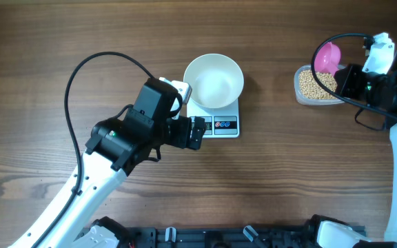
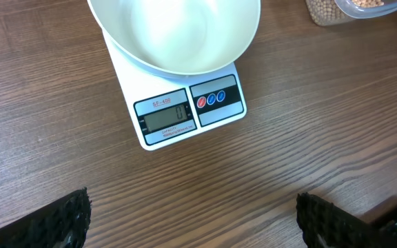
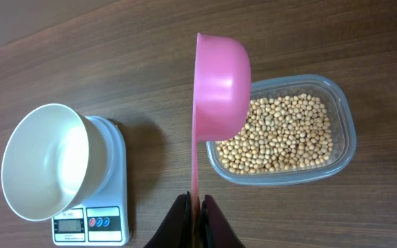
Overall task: Scoop item into bowl and weigh 150g on scale
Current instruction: 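Lower the pink scoop with the right gripper into the soybean tub, then drag the scoop through the soybeans with the right gripper to fill it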
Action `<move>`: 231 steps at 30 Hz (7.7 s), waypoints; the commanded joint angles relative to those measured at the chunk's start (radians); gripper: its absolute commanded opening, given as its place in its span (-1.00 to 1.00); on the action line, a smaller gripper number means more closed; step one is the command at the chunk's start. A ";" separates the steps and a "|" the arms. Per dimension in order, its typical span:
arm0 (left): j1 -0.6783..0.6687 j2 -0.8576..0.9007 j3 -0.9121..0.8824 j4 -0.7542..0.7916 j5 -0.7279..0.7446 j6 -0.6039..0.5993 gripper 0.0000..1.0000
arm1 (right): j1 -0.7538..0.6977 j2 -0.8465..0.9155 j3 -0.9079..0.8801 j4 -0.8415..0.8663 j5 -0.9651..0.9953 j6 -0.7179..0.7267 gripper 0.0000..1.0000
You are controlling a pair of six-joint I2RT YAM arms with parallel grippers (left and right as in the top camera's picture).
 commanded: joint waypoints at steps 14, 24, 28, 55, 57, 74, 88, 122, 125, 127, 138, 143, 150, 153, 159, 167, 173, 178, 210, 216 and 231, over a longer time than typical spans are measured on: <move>-0.005 -0.001 -0.004 0.019 -0.010 0.021 1.00 | -0.002 -0.016 0.009 0.000 0.006 0.008 -0.91; -0.005 -0.001 -0.004 0.019 -0.010 0.021 1.00 | -0.002 -0.016 0.009 0.000 0.006 0.007 -0.91; -0.005 -0.001 -0.004 0.018 -0.010 0.021 1.00 | -0.002 -0.016 0.009 0.000 0.007 0.007 -0.91; -0.005 -0.001 -0.004 0.018 -0.010 0.021 1.00 | -0.002 0.034 0.008 -0.001 0.261 -0.192 -0.91; -0.005 -0.001 -0.004 0.018 -0.010 0.021 1.00 | -0.002 0.058 0.008 -0.001 0.261 -0.220 -0.91; -0.005 -0.001 -0.004 0.018 -0.010 0.021 1.00 | -0.002 0.217 0.008 0.005 0.274 -0.309 -0.91; -0.005 -0.001 -0.004 0.018 -0.010 0.021 1.00 | -0.002 0.320 0.007 0.000 0.268 -0.285 -0.91; -0.005 -0.001 -0.004 0.018 -0.010 0.021 1.00 | 0.002 0.365 0.006 -0.035 0.031 -0.282 -0.91; -0.005 -0.001 -0.004 0.018 -0.010 0.021 1.00 | 0.001 0.365 0.006 -0.037 0.031 -0.282 -0.91; -0.005 -0.001 -0.004 0.018 -0.010 0.021 1.00 | -0.006 0.365 0.006 -0.040 0.024 -0.280 -0.91; -0.005 -0.001 -0.004 0.018 -0.010 0.021 1.00 | -0.099 0.365 0.006 -0.081 -0.146 -0.316 -0.92; -0.005 -0.001 -0.004 0.018 -0.010 0.021 1.00 | -0.102 0.365 0.006 -0.079 -0.150 -0.316 -0.91; -0.005 -0.001 -0.004 0.018 -0.010 0.021 1.00 | -0.103 0.365 0.006 -0.074 -0.161 -0.309 -0.92; -0.005 -0.001 -0.004 0.018 -0.010 0.021 1.00 | -0.108 0.365 0.006 -0.070 -0.173 -0.309 -0.91; -0.005 -0.001 -0.004 0.018 -0.010 0.021 1.00 | -0.125 0.367 -0.012 -0.061 -0.183 -0.309 -0.91; -0.005 -0.001 -0.004 0.018 -0.010 0.021 1.00 | -0.161 0.382 -0.064 -0.038 -0.278 -0.306 -0.91; -0.005 -0.001 -0.004 0.018 -0.010 0.021 1.00 | -0.182 0.382 -0.064 -0.042 -0.292 -0.287 -0.91; -0.005 -0.001 -0.004 0.018 -0.010 0.021 1.00 | -0.204 0.383 -0.064 -0.041 -0.357 -0.280 -0.92; -0.005 -0.001 -0.004 0.018 -0.010 0.021 1.00 | -0.249 0.430 -0.064 -0.019 -0.375 -0.198 -0.91; -0.005 -0.001 -0.004 0.018 -0.010 0.021 1.00 | -0.303 0.438 -0.064 -0.023 -0.494 -0.198 -0.91; -0.005 -0.001 -0.004 0.018 -0.010 0.021 1.00 | -0.372 0.451 -0.064 -0.034 -0.643 -0.192 -0.91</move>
